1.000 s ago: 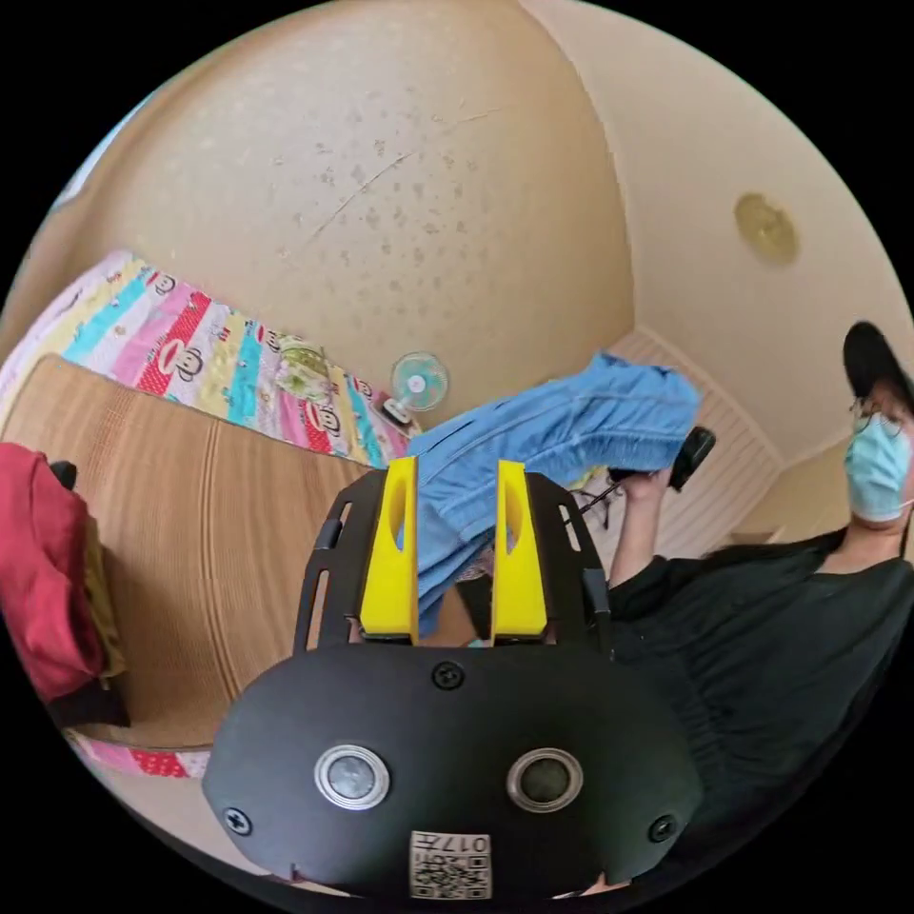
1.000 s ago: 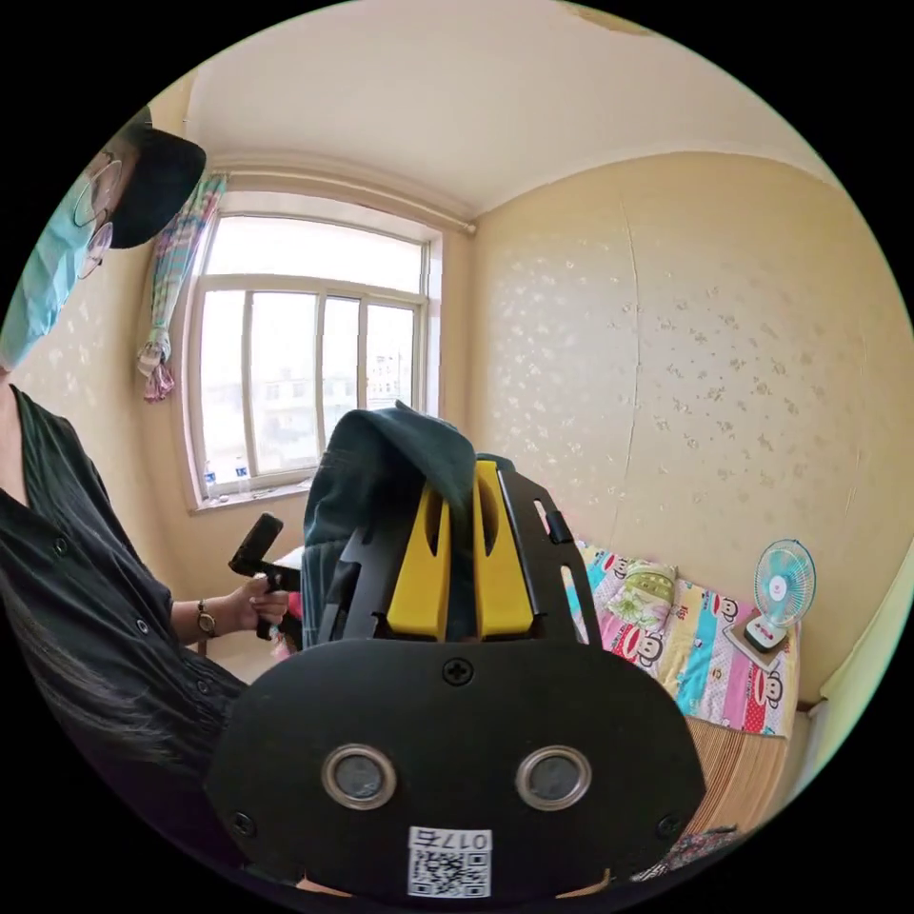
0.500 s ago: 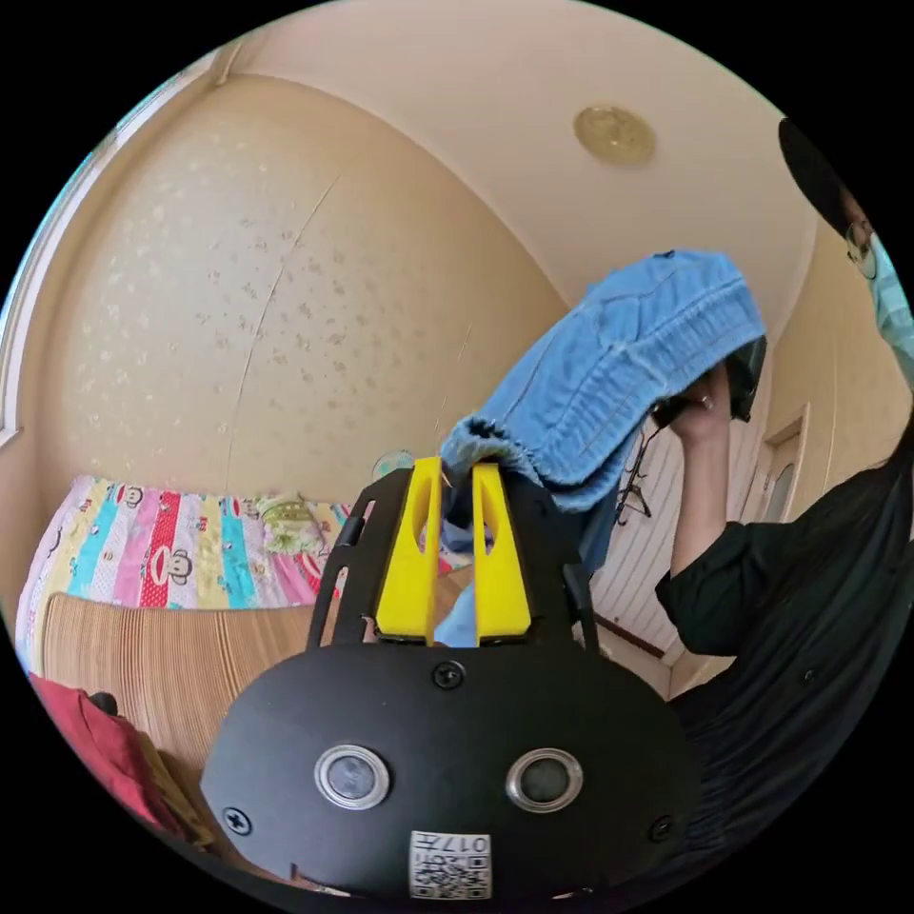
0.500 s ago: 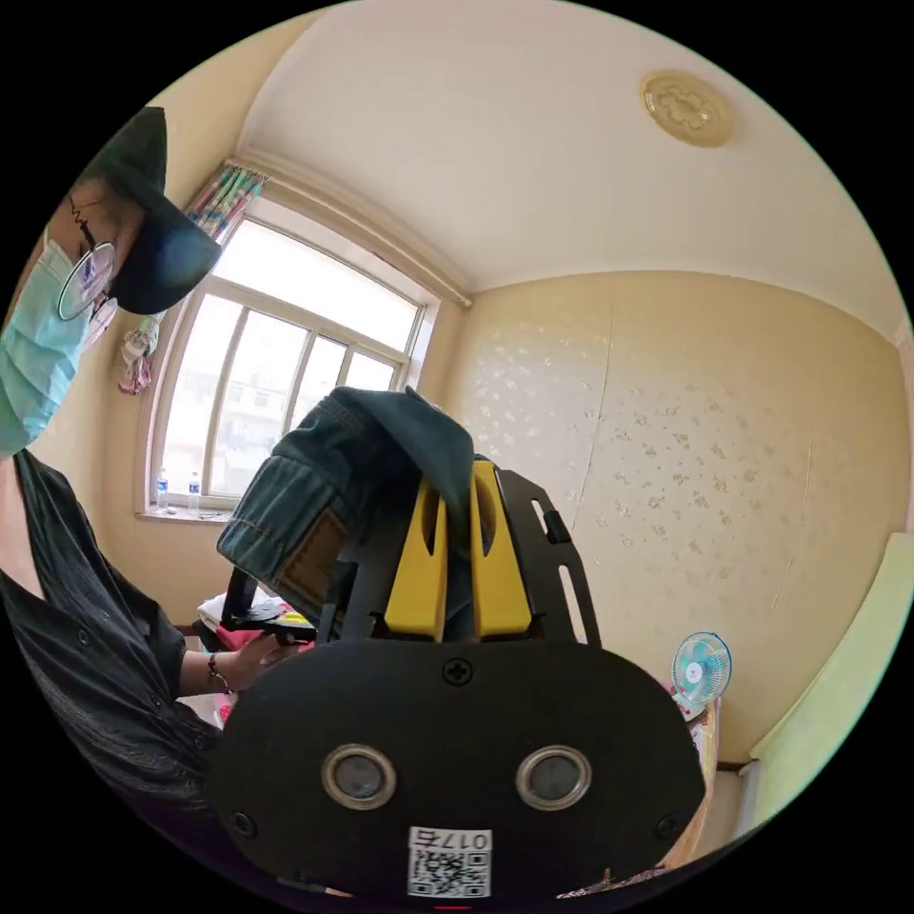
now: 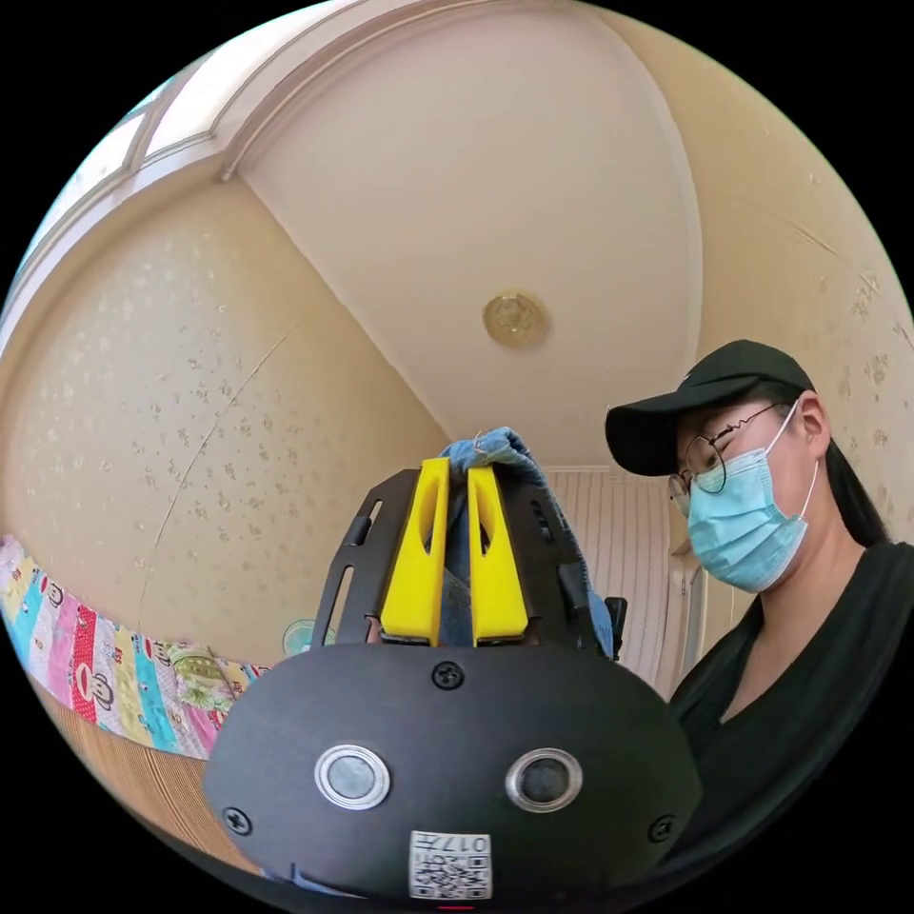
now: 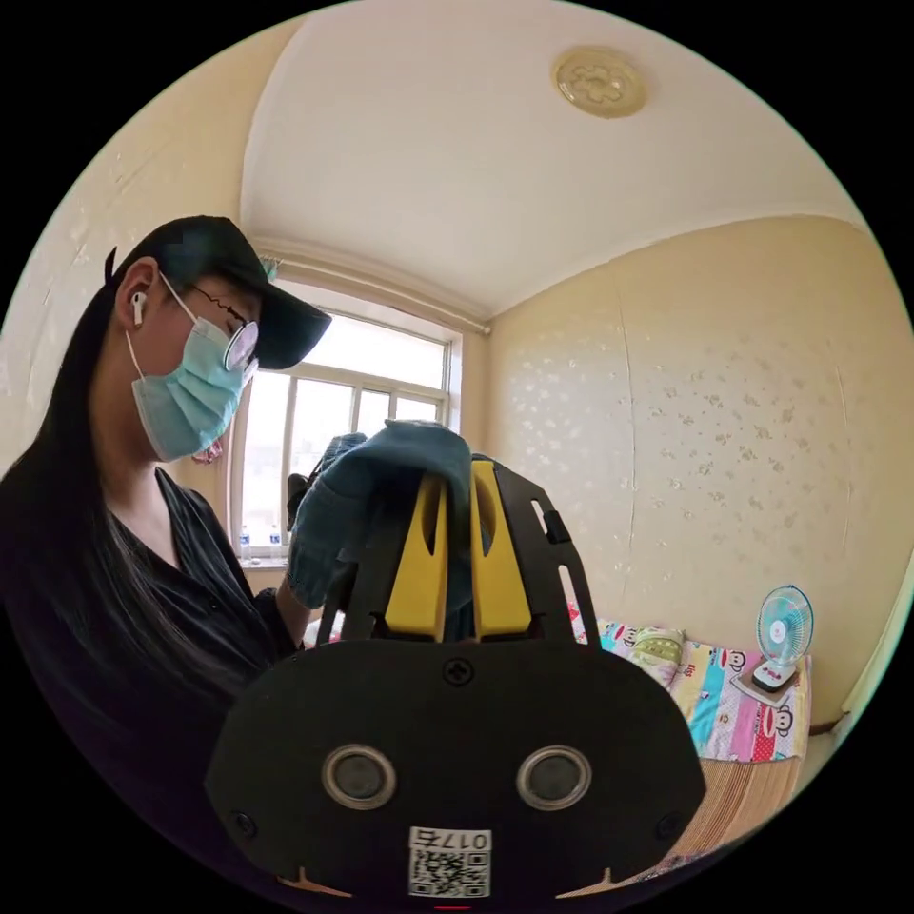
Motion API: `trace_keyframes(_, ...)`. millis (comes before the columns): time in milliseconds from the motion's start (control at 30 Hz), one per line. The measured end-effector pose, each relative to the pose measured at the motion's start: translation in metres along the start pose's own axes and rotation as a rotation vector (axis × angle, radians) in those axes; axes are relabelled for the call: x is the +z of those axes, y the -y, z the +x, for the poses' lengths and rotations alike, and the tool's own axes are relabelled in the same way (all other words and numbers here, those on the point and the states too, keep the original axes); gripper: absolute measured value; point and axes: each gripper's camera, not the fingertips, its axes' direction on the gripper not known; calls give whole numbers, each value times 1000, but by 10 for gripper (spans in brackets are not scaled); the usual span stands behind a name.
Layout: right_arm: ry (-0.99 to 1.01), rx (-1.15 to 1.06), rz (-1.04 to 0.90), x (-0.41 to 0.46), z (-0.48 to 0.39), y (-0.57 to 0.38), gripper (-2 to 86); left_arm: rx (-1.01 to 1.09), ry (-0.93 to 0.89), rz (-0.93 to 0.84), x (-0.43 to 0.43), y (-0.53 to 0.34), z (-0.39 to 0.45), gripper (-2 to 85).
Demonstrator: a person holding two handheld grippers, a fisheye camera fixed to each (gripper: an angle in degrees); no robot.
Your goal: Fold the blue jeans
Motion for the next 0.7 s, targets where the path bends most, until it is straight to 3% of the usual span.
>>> trace_keyframes(100,-185,88,-117,34,55,22,36,79,65,-81,30,28,-16,39)
trace_keyframes(200,-354,102,-318,112,152,21,36,60,261,-236,90,35,-84,40)
trace_keyframes(300,-431,64,-560,228,286,-7,40,-85,474,-445,171,17,-219,45)
trace_keyframes(400,-438,216,-794,311,417,-70,49,-170,799,-732,233,-34,-377,54)
trace_keyframes(467,-463,341,-895,321,467,-138,55,-269,942,-872,212,-82,-456,49)
trace_keyframes(600,-373,416,-1015,300,481,-265,67,-348,848,-946,120,-174,-508,59)
trace_keyframes(700,-271,509,-1247,278,466,-395,70,-482,846,-1127,25,-282,-534,66)
